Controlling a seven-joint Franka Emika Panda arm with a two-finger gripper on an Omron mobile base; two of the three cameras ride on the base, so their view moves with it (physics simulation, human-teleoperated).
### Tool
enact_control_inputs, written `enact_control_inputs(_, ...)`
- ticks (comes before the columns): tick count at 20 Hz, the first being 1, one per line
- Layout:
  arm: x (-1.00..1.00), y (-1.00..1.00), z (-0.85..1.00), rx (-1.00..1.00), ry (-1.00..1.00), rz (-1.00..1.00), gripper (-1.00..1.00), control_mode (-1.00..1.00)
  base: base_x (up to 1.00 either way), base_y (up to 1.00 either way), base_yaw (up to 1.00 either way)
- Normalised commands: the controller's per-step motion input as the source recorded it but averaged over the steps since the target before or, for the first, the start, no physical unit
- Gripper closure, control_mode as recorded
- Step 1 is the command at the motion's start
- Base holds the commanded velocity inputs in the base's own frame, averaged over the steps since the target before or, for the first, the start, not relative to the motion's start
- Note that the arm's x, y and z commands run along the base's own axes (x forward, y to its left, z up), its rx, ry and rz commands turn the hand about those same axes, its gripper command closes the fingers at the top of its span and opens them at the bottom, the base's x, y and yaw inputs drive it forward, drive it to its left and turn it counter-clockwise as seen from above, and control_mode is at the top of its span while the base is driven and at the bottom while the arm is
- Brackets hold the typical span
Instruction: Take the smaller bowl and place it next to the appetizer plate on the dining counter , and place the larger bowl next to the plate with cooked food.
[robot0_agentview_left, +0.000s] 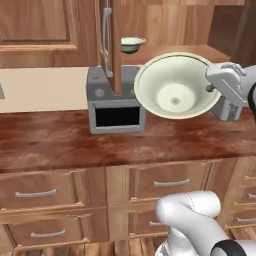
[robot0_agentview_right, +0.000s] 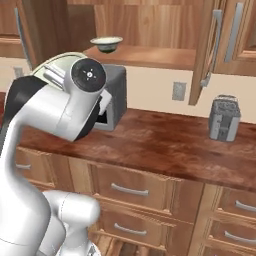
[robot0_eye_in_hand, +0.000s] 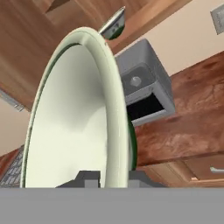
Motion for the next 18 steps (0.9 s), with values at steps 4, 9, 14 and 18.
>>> enact_control_inputs(4,0.00,0.00,0.00,0.00,0.00,0.00,1.00,1.00,-0.58,0.74,0.33)
enact_control_inputs(9,0.00,0.00,0.00,0.00,0.00,0.00,1.00,1.00,-0.04,0.82,0.51)
enact_control_inputs(14,0.00,0.00,0.00,0.00,0.00,0.00,1.00,1.00,0.11,0.96,0.54)
enact_control_inputs(18,0.00,0.00,0.00,0.00,0.00,0.00,1.00,1.00,0.01,0.69,0.48)
